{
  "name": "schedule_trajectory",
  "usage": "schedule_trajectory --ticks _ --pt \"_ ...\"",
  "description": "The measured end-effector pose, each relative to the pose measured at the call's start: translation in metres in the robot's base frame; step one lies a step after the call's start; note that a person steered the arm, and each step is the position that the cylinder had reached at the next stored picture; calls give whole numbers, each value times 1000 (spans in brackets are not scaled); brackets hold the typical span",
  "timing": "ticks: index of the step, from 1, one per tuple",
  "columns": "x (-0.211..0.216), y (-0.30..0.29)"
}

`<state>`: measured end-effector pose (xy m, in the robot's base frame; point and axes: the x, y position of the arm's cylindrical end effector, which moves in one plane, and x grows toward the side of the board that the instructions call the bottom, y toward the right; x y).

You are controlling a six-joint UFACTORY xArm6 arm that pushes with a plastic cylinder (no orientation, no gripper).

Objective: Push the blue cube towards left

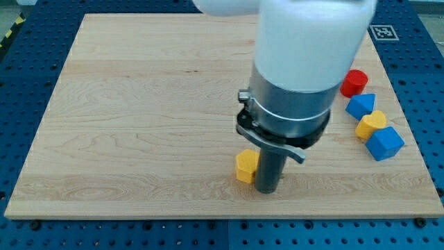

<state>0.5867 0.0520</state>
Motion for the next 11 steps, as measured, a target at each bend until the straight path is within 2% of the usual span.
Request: schedule_trajectory --ticks 1,2,3,4,5,6,8,11 --pt "6 3" --pt "32 62" --pt "31 126" --pt "23 207" --pt "-9 254" --pt "-52 256" --pt "-54 240" --pt "-61 139"
